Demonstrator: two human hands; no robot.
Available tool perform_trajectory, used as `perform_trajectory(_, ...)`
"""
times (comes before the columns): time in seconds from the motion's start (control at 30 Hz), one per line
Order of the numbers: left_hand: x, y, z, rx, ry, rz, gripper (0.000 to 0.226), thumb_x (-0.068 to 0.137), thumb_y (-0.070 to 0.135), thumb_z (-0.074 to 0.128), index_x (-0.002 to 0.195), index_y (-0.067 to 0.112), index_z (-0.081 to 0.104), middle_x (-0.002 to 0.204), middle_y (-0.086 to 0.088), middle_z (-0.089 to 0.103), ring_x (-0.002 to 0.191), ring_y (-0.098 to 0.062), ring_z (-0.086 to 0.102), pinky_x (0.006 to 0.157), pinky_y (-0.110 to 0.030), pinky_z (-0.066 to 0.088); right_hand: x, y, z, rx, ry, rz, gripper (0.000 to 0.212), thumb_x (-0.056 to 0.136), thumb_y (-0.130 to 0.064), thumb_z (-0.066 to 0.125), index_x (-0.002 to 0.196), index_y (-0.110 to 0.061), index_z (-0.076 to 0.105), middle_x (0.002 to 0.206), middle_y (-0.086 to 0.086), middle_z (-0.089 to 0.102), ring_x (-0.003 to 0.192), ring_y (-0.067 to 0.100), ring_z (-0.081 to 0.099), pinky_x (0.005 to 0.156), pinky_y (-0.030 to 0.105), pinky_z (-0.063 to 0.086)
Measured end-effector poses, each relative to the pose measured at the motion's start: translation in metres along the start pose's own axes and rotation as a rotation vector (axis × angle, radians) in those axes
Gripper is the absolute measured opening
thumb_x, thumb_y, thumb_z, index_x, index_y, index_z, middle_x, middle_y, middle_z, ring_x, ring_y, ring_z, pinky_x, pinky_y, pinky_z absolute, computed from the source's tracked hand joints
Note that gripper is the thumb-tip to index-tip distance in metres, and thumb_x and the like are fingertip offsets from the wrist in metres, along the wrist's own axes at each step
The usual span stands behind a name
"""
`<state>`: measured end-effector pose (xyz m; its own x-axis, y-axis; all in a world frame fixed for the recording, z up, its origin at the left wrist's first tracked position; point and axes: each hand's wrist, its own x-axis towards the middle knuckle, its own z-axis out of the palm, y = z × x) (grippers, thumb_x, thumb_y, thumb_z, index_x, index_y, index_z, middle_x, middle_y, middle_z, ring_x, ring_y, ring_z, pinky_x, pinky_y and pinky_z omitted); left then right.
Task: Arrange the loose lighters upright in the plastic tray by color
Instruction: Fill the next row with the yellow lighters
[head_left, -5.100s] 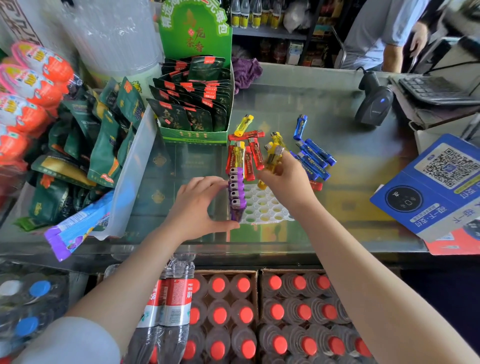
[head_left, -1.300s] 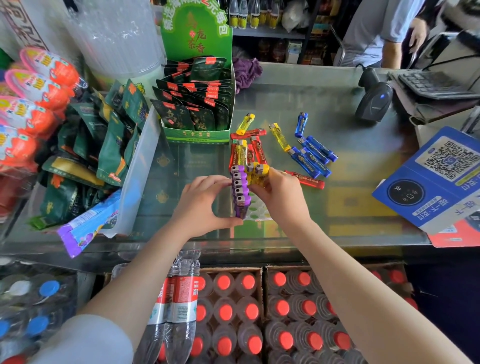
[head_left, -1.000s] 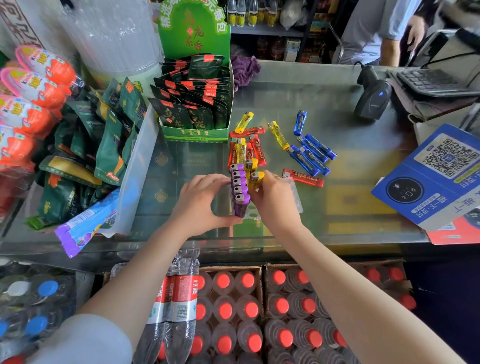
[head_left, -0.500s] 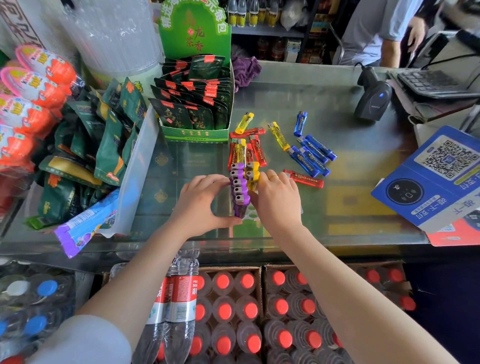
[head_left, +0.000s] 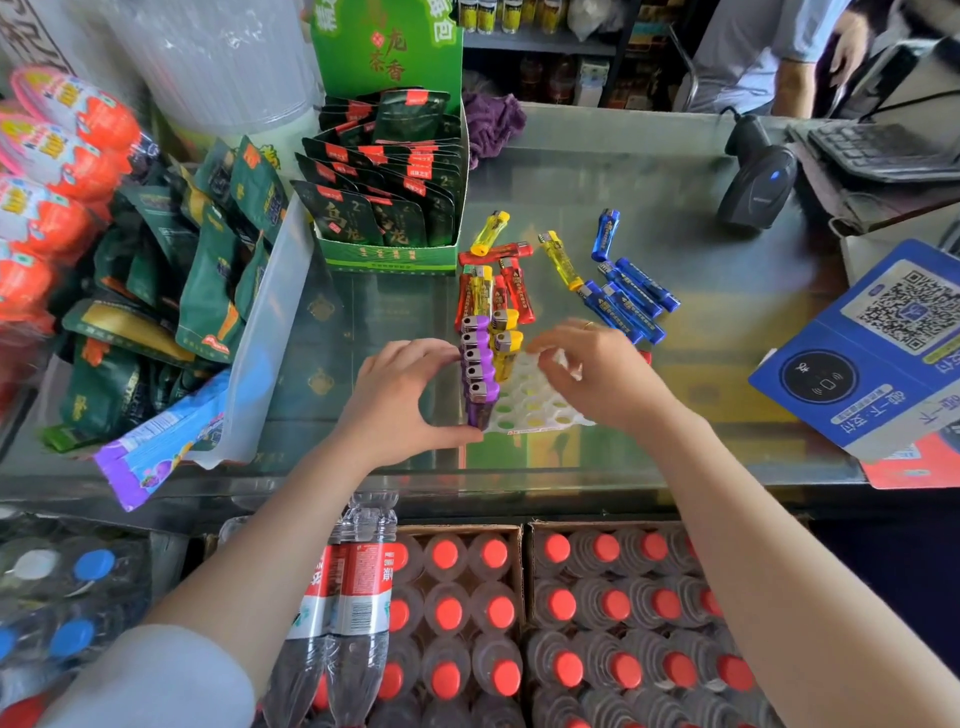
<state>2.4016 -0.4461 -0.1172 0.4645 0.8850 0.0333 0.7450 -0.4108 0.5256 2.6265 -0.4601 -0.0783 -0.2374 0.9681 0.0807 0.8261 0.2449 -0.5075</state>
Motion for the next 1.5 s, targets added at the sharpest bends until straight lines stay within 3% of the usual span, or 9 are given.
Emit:
perform_trajectory(0.17, 0.001, -0.002, 0.001, -0.007, 0.002, -0.003, 0.085, 0.055, 0.077, 0.05, 0.127, 0.032, 0.043, 0.133, 0.012, 0.045, 0.12, -0.012, 0.031, 0.097, -0.038, 0.025, 0.037, 0.02, 0.0, 0.019, 0.301, 0.216, 0.023, 0.088, -0.004, 0.045, 0.099, -0.004, 0.065, 0.095, 0.012, 0.064, 0.077, 0.029, 0.059, 0.064, 0.027, 0.038)
perform_trajectory(0.3, 0.001, 0.0, 0.0, 0.015, -0.014, -0.015, 0.086, 0.055, 0.076, 0.048, 0.128, 0.032, 0.042, 0.134, 0.012, 0.043, 0.121, -0.011, 0.03, 0.096, -0.037, 0.025, 0.071, 0.025, 0.001, -0.269, 0.196, 0.335, 0.028, 0.081, 0.01, 0.037, 0.101, 0.0, 0.055, 0.104, 0.018, 0.059, 0.096, 0.035, 0.052, 0.058, 0.035, 0.035)
perform_trajectory(0.43, 0.002, 0.001, -0.001, 0.043, -0.039, -0.006, 0.084, 0.054, 0.076, 0.049, 0.127, 0.033, 0.041, 0.134, 0.013, 0.041, 0.121, -0.01, 0.028, 0.094, -0.035, 0.023, 0.088, 0.032, 0.006, -0.323, 0.142, 0.459, 0.022, 0.086, 0.004, 0.04, 0.103, 0.0, 0.053, 0.107, 0.02, 0.057, 0.107, 0.034, 0.046, 0.062, 0.037, 0.034)
perform_trajectory(0.67, 0.002, 0.0, 0.001, 0.039, -0.029, -0.008, 0.082, 0.055, 0.074, 0.052, 0.125, 0.033, 0.041, 0.133, 0.014, 0.042, 0.12, -0.009, 0.028, 0.096, -0.037, 0.024, 0.098, 0.038, 0.01, -0.204, 0.15, 0.58, 0.019, 0.083, 0.002, 0.049, 0.098, -0.002, 0.06, 0.094, 0.02, 0.061, 0.071, 0.032, 0.051, 0.058, 0.031, 0.036)
perform_trajectory(0.83, 0.002, 0.001, 0.0, 0.024, -0.022, -0.014, 0.083, 0.055, 0.074, 0.052, 0.126, 0.034, 0.041, 0.133, 0.014, 0.042, 0.121, -0.009, 0.028, 0.096, -0.037, 0.023, 0.069, 0.029, -0.009, 0.117, 0.193, 0.63, 0.015, 0.08, -0.004, 0.054, 0.085, -0.005, 0.067, 0.064, 0.006, 0.052, 0.049, 0.013, 0.043, 0.044, 0.021, 0.033)
perform_trajectory(1.0, 0.002, 0.001, 0.0, 0.022, -0.023, -0.016, 0.086, 0.054, 0.076, 0.051, 0.127, 0.033, 0.04, 0.134, 0.013, 0.042, 0.121, -0.01, 0.028, 0.097, -0.038, 0.024, 0.002, -0.012, -0.005, 0.777, 0.158, 0.556, 0.007, 0.079, -0.006, 0.065, 0.078, -0.012, 0.061, 0.075, 0.003, 0.066, 0.074, 0.024, 0.066, 0.078, 0.036, 0.056)
perform_trajectory(1.1, 0.001, 0.003, -0.002, 0.024, -0.019, -0.019, 0.087, 0.052, 0.076, 0.05, 0.127, 0.032, 0.041, 0.134, 0.012, 0.042, 0.121, -0.012, 0.029, 0.096, -0.037, 0.024, -0.016, -0.02, 0.014, 0.555, 0.179, 0.506, 0.007, 0.074, -0.01, 0.071, 0.078, -0.007, 0.066, 0.076, 0.006, 0.07, 0.069, 0.026, 0.065, 0.07, 0.04, 0.055)
perform_trajectory(1.3, -0.002, 0.003, -0.001, 0.02, -0.026, -0.019, 0.086, 0.053, 0.077, 0.051, 0.126, 0.033, 0.039, 0.134, 0.012, 0.042, 0.122, -0.013, 0.029, 0.098, -0.038, 0.024, -0.02, -0.035, 0.024, 0.356, 0.193, 0.373, 0.014, 0.073, -0.015, 0.074, 0.073, -0.006, 0.063, 0.058, -0.013, 0.047, 0.053, 0.001, 0.041, 0.052, 0.009, 0.035)
perform_trajectory(1.5, -0.004, 0.004, 0.0, 0.036, -0.002, 0.003, 0.08, 0.057, 0.072, 0.055, 0.125, 0.032, 0.041, 0.131, 0.01, 0.045, 0.121, -0.014, 0.032, 0.097, -0.038, 0.025, -0.018, -0.046, 0.032, 0.144, 0.212, 0.267, 0.014, 0.078, -0.014, 0.069, 0.087, -0.004, 0.065, 0.079, 0.005, 0.064, 0.065, 0.015, 0.048, 0.051, 0.012, 0.03)
